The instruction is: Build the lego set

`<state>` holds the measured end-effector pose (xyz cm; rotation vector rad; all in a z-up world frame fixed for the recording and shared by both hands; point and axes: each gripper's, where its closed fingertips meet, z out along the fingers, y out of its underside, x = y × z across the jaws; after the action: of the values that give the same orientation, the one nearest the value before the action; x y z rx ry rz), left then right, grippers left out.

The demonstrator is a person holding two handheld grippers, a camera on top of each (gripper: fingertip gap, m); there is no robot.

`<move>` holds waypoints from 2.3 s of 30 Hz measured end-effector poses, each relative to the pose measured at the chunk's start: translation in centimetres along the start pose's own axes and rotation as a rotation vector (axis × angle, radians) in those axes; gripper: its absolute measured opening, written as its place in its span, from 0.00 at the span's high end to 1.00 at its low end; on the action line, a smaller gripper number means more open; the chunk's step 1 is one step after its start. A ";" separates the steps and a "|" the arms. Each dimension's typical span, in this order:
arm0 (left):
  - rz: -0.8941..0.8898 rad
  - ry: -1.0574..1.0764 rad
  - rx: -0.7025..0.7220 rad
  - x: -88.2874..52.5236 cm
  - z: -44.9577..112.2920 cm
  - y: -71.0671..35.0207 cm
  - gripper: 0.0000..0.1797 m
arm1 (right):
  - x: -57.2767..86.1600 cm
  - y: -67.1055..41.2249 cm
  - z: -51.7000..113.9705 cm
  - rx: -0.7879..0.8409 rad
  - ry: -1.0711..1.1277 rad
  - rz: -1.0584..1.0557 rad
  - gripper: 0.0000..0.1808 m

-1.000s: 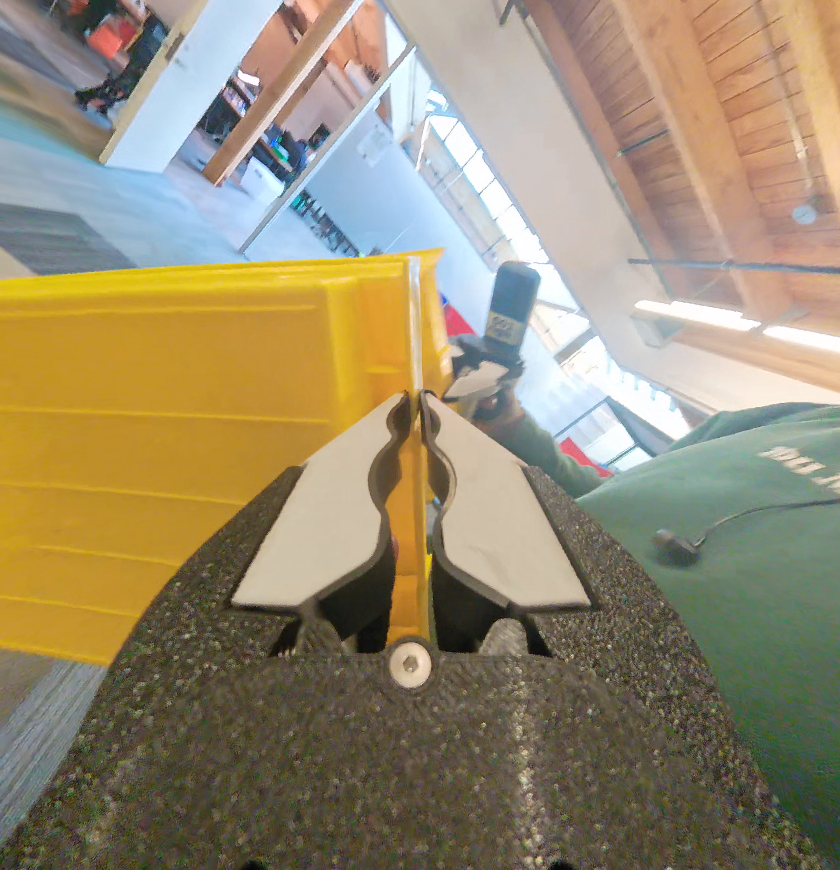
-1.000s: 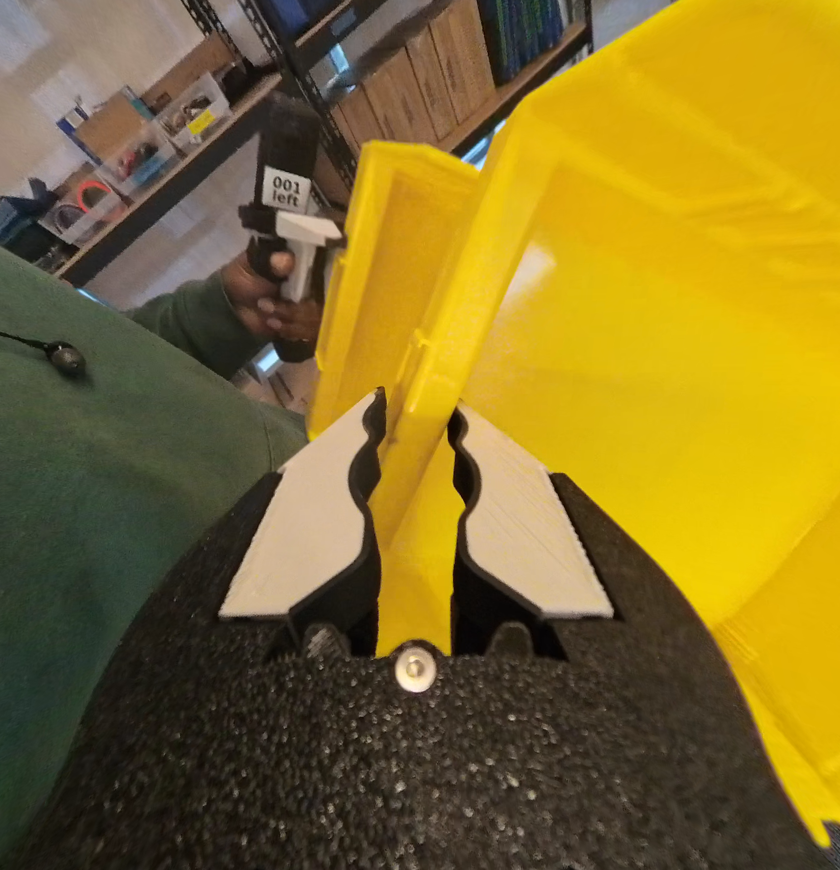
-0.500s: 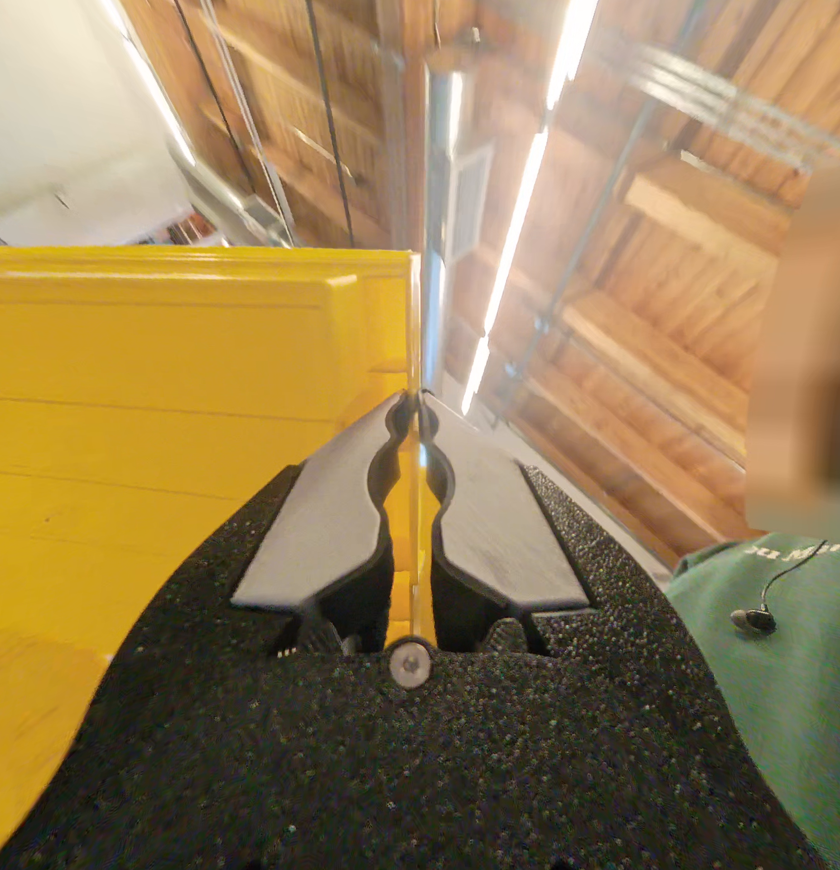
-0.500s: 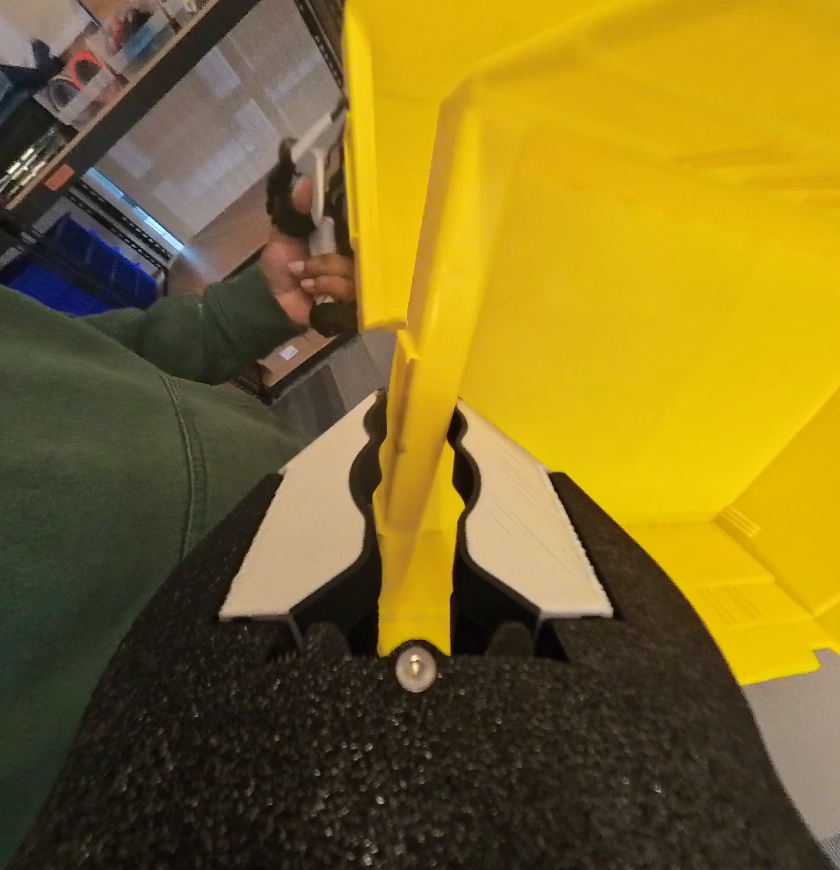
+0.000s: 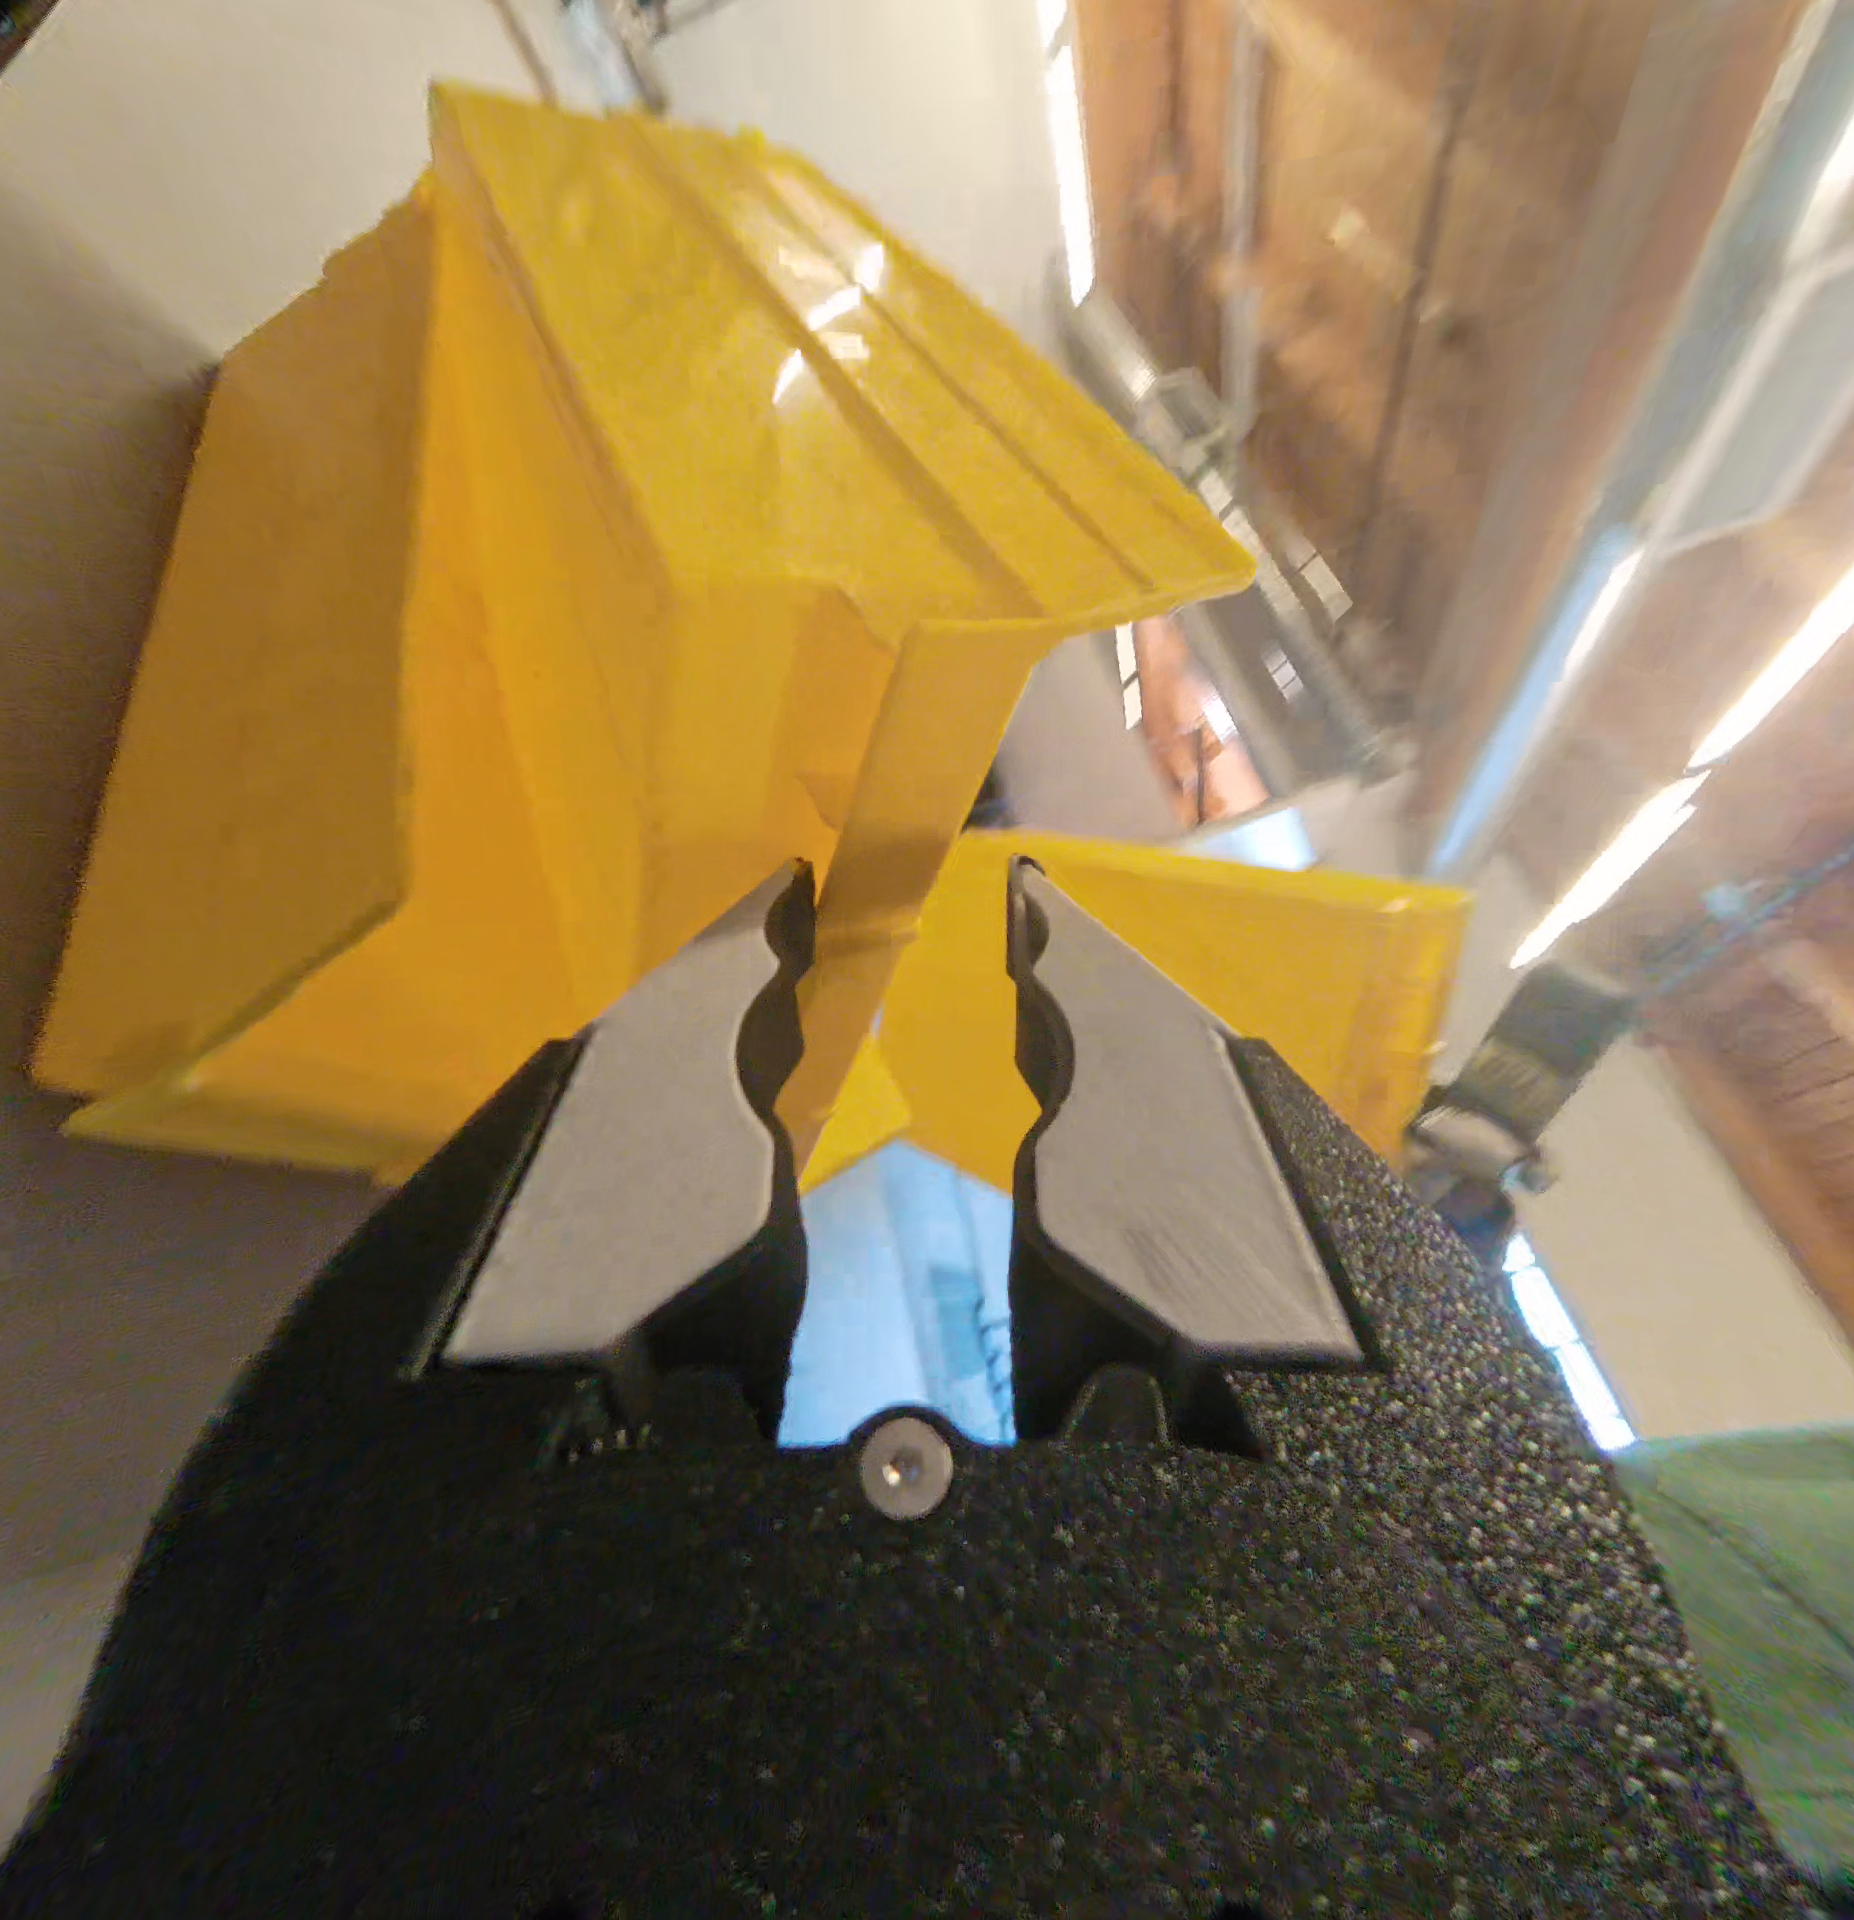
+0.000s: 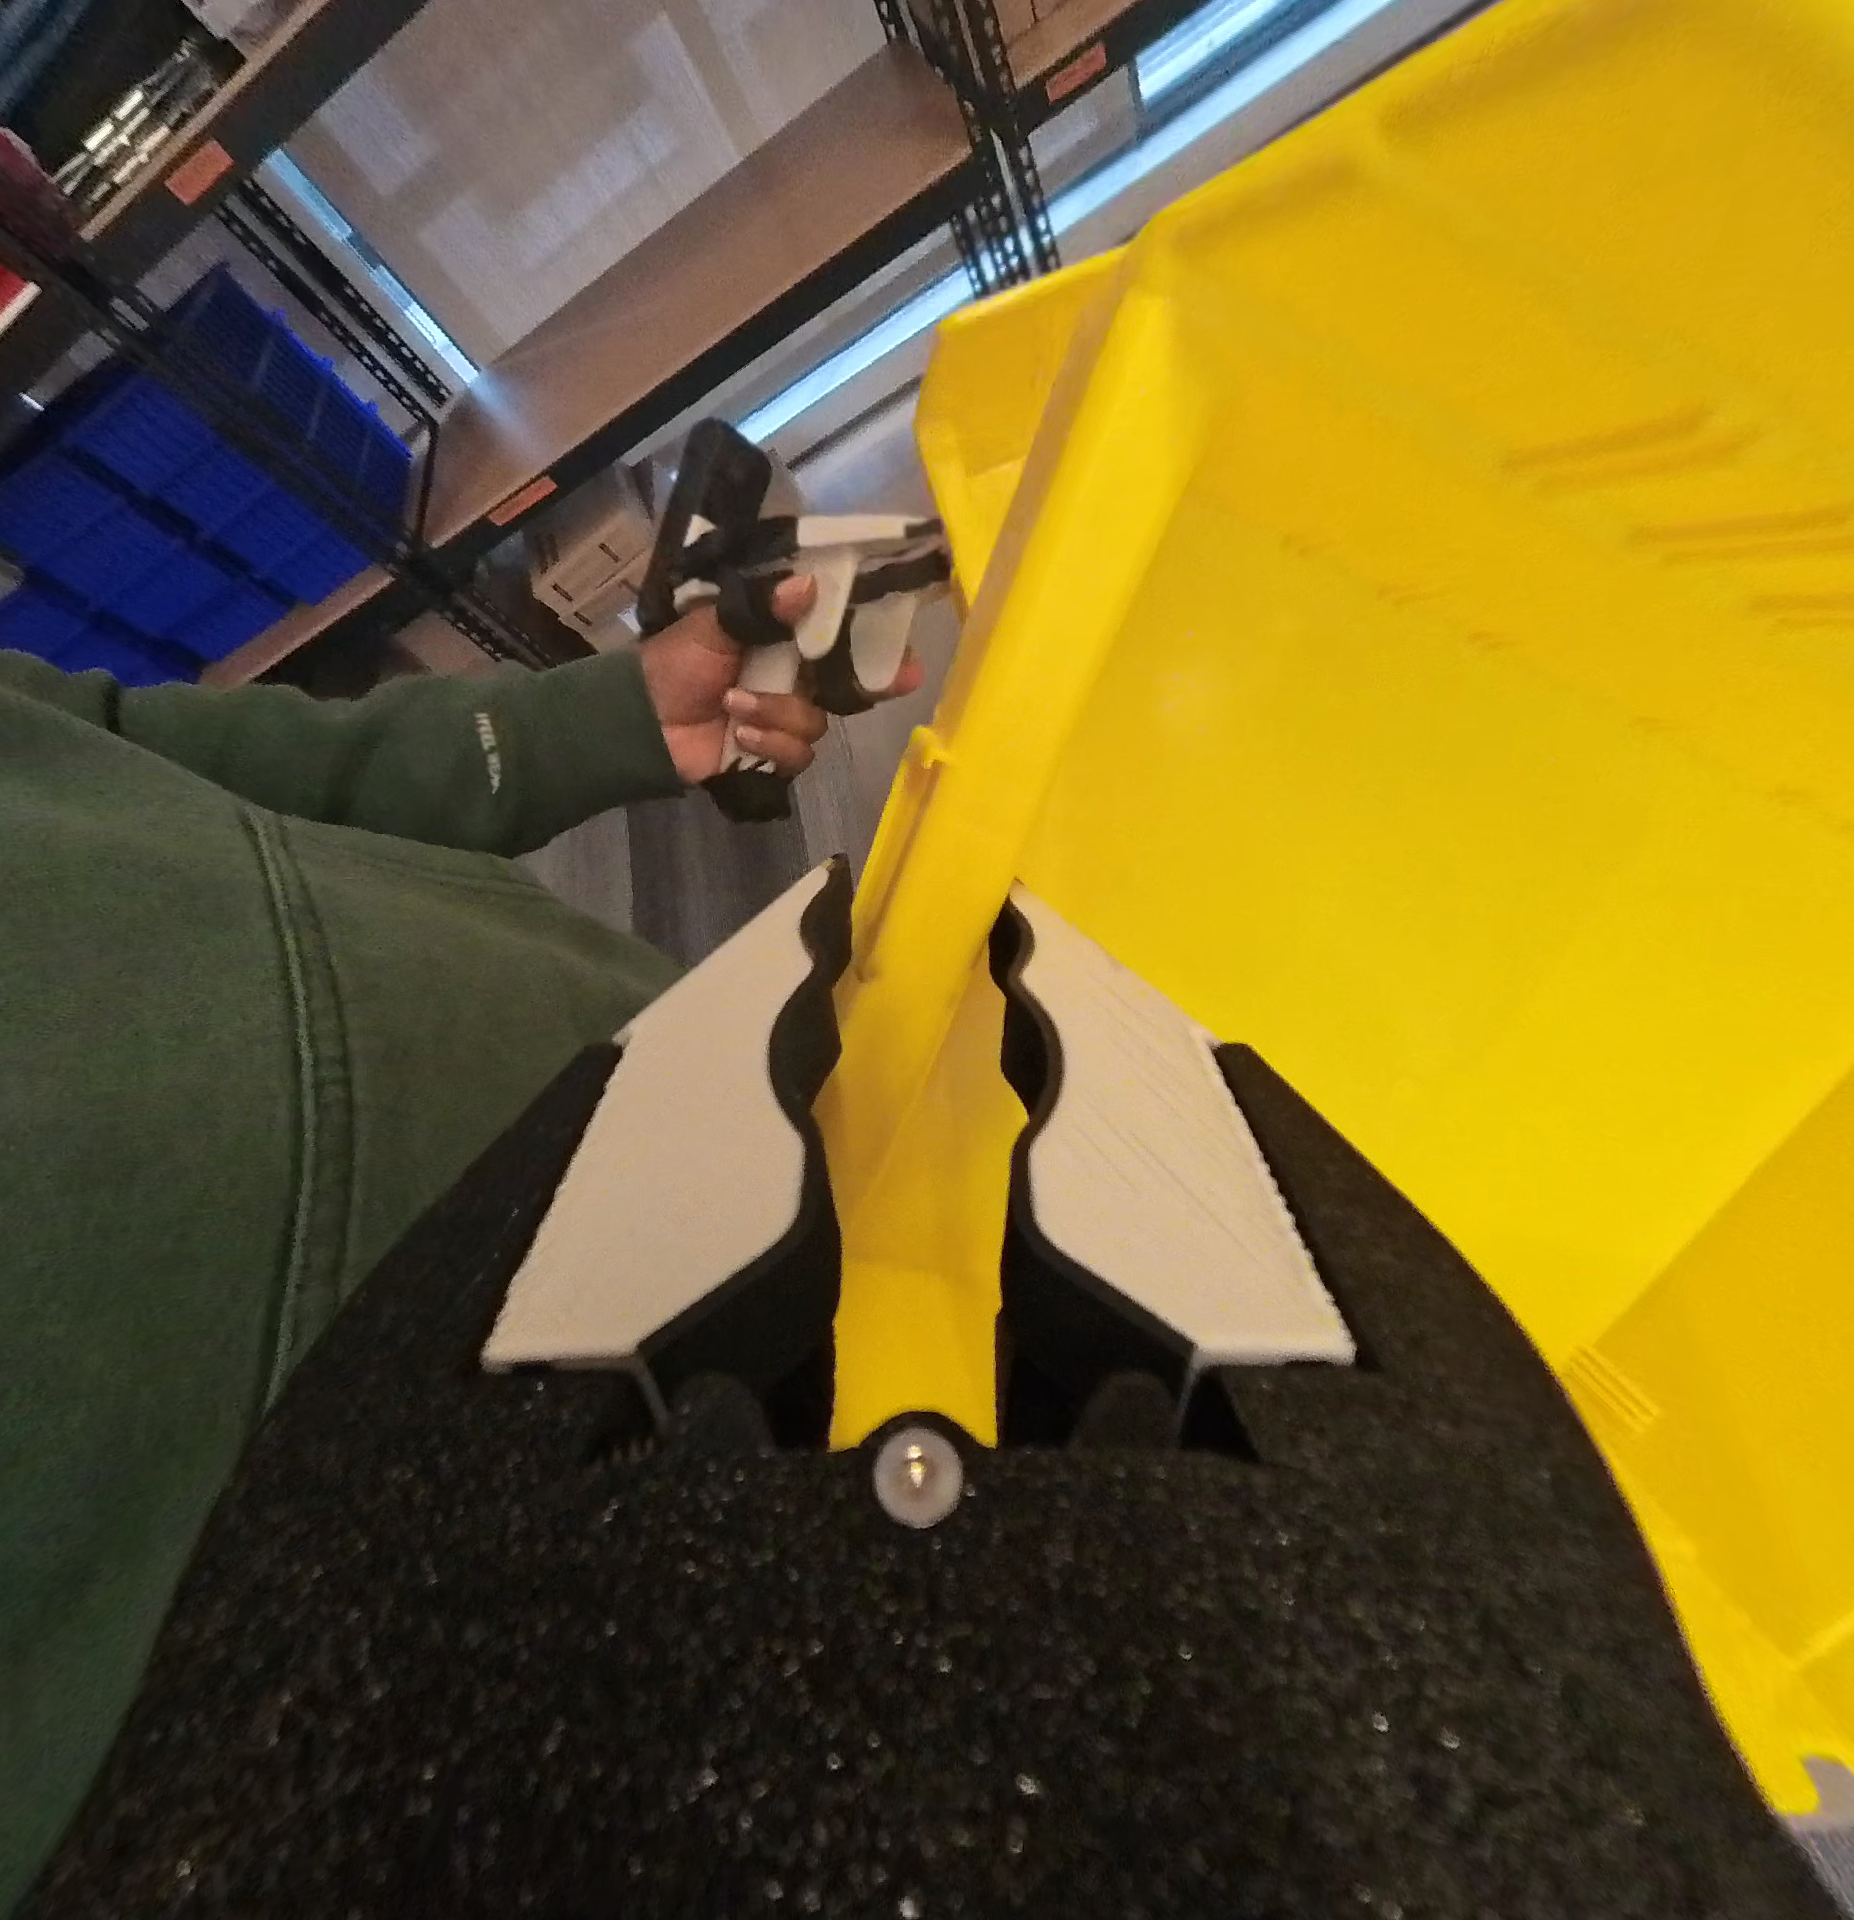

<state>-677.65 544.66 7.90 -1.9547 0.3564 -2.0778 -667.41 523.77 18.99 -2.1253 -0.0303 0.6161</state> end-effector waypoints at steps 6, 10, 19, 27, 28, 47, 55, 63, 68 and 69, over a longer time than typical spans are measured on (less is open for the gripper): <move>0.135 -0.128 -0.203 0.2 -1.1 1.9 0.76 | -0.8 -3.5 1.6 0.043 -0.041 -0.092 0.87; 0.204 -0.110 -0.290 1.4 -3.1 2.0 0.75 | -2.4 -8.0 4.4 0.031 -0.053 -0.253 0.87; 0.258 -0.030 -0.333 0.9 -6.4 -6.0 0.75 | -1.0 -7.9 17.9 -0.021 0.003 -0.463 0.88; 0.260 0.052 -0.495 -1.6 -3.4 -10.8 0.75 | 3.1 -4.0 20.9 0.039 0.183 -0.129 0.82; 0.251 0.060 -0.512 -1.9 -2.7 -10.9 0.75 | 3.0 -4.0 20.5 0.063 0.206 -0.108 0.77; 0.146 -0.157 -0.733 -14.7 8.3 -7.5 0.64 | 22.8 4.5 18.3 0.181 0.431 0.854 0.61; 0.129 -0.055 -0.881 -13.5 8.2 -3.5 0.69 | 22.7 5.3 19.4 0.136 0.344 0.927 0.70; 0.280 -0.071 -1.047 -11.4 9.4 1.4 0.73 | 19.5 9.2 14.5 0.154 0.414 0.978 0.71; 0.362 -0.022 -1.165 -5.4 11.8 7.5 0.74 | 16.0 12.1 6.6 0.307 0.488 1.048 0.71; 0.379 -0.007 -1.187 -3.9 12.5 9.0 0.74 | 15.3 12.7 4.4 0.345 0.505 1.056 0.71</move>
<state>-664.71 537.64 1.85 -2.0777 2.1322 -1.6844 -658.57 523.26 0.66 -1.7732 1.4320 0.5719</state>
